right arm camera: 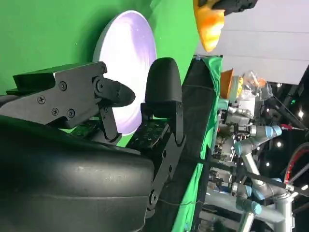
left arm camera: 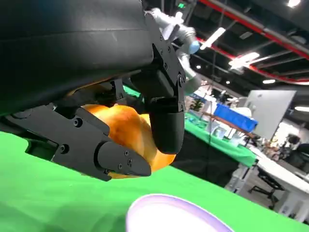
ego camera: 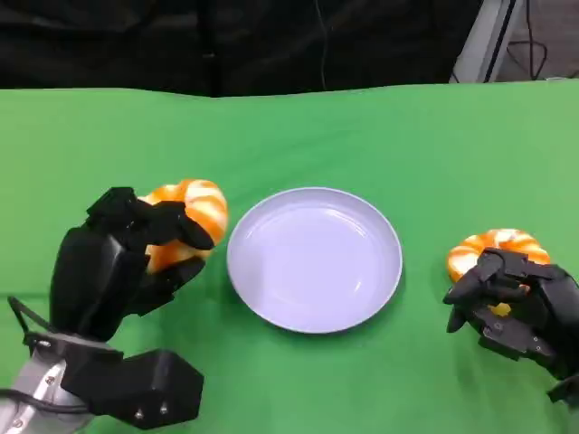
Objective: Grasp the bread from the table and place it into the plate.
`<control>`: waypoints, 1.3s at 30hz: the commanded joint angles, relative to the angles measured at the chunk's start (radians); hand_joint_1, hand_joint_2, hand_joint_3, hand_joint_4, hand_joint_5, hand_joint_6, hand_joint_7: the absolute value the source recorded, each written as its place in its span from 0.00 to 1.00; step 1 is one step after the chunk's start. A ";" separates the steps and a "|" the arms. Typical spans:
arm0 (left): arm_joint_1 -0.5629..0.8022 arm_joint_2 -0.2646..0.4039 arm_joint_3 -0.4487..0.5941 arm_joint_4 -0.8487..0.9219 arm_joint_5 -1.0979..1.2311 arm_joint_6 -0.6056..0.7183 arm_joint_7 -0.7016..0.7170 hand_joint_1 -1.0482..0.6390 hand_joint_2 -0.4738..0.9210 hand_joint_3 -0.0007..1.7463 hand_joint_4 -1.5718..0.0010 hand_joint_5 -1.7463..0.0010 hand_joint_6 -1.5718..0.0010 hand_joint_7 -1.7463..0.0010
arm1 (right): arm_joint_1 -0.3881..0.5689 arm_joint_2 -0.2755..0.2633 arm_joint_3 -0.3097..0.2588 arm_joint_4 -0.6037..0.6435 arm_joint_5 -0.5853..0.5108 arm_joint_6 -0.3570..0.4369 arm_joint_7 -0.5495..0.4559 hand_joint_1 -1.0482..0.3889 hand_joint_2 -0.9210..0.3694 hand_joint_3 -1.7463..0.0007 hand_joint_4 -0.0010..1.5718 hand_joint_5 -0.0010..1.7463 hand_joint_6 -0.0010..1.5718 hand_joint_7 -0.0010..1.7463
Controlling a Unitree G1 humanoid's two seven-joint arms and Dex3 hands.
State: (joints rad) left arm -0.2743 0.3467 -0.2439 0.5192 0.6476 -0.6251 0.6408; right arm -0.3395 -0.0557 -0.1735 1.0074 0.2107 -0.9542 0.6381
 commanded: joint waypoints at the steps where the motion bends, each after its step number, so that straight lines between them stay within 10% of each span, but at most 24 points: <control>1: 0.012 0.003 0.002 -0.041 -0.001 -0.007 -0.033 0.57 0.95 0.27 0.58 0.09 0.53 0.30 | -0.005 -0.011 -0.005 0.004 0.006 -0.010 -0.010 0.77 0.05 0.66 0.53 0.82 0.57 0.58; 39: -0.089 -0.080 -0.110 0.047 0.070 -0.055 -0.045 0.55 0.92 0.24 0.58 0.07 0.52 0.33 | 0.001 -0.003 0.004 -0.002 -0.008 -0.039 -0.042 0.78 0.10 0.60 0.54 0.80 0.59 0.54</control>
State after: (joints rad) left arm -0.3429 0.2660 -0.3504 0.5543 0.7204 -0.6711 0.6070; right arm -0.3395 -0.0520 -0.1690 1.0095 0.2031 -0.9779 0.6079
